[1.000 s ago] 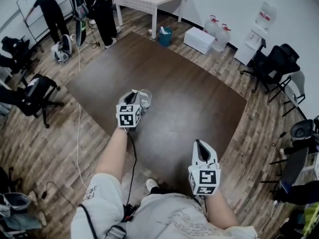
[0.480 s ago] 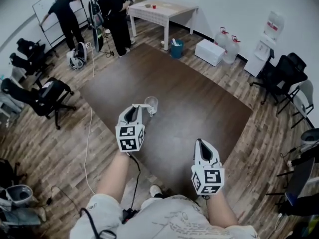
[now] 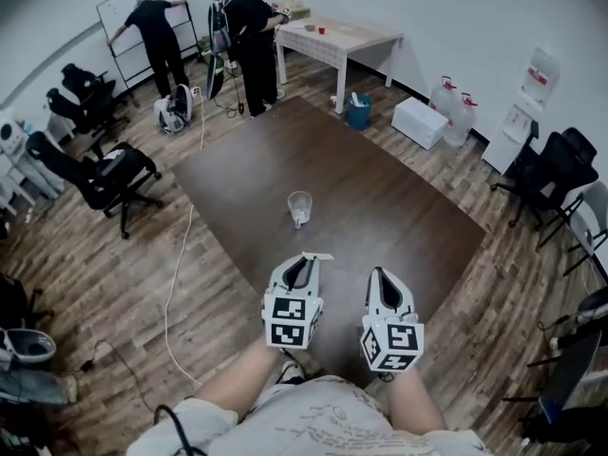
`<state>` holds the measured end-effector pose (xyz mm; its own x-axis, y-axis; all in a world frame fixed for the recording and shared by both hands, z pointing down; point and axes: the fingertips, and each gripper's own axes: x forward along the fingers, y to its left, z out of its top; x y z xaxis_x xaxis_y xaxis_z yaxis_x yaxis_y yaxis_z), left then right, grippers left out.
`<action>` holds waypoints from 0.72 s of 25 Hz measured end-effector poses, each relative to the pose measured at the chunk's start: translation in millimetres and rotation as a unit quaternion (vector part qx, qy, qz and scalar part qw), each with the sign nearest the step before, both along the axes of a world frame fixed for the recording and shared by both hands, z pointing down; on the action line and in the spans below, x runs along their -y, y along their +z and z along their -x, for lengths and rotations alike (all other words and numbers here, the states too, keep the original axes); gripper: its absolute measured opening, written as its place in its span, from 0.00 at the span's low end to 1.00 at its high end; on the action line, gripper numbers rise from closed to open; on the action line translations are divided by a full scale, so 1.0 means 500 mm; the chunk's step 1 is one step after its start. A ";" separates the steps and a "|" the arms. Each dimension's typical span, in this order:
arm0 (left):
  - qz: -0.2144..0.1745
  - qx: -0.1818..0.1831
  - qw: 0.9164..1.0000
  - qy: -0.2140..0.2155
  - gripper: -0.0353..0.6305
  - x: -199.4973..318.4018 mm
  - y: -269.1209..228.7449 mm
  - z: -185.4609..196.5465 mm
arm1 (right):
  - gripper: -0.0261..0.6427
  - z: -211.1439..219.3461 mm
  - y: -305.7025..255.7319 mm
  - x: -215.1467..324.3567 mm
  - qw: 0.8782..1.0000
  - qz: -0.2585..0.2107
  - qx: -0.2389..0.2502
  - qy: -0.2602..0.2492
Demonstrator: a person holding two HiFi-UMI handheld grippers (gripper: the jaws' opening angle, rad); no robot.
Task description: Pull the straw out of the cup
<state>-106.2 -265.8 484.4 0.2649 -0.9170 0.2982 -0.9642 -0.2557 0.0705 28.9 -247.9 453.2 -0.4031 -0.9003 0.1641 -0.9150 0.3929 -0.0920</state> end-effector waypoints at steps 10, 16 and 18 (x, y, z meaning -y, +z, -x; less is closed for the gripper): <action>-0.001 0.000 1.000 0.013 0.14 -0.023 -0.004 -0.050 | 0.05 0.019 0.026 -0.025 0.999 0.013 -0.012 -0.039; 0.009 -0.005 1.000 0.009 0.14 -0.026 0.005 -0.051 | 0.05 0.013 0.026 -0.026 0.999 0.014 -0.009 -0.045; 0.010 -0.007 1.000 0.007 0.14 -0.022 0.007 -0.052 | 0.05 0.008 0.025 -0.023 0.999 0.015 -0.008 -0.046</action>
<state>-80.1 -254.8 488.0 0.2817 -0.9068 0.3135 -0.9595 -0.2673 0.0889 24.7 -236.5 465.4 -0.4802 -0.8546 0.1974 -0.8770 0.4719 -0.0904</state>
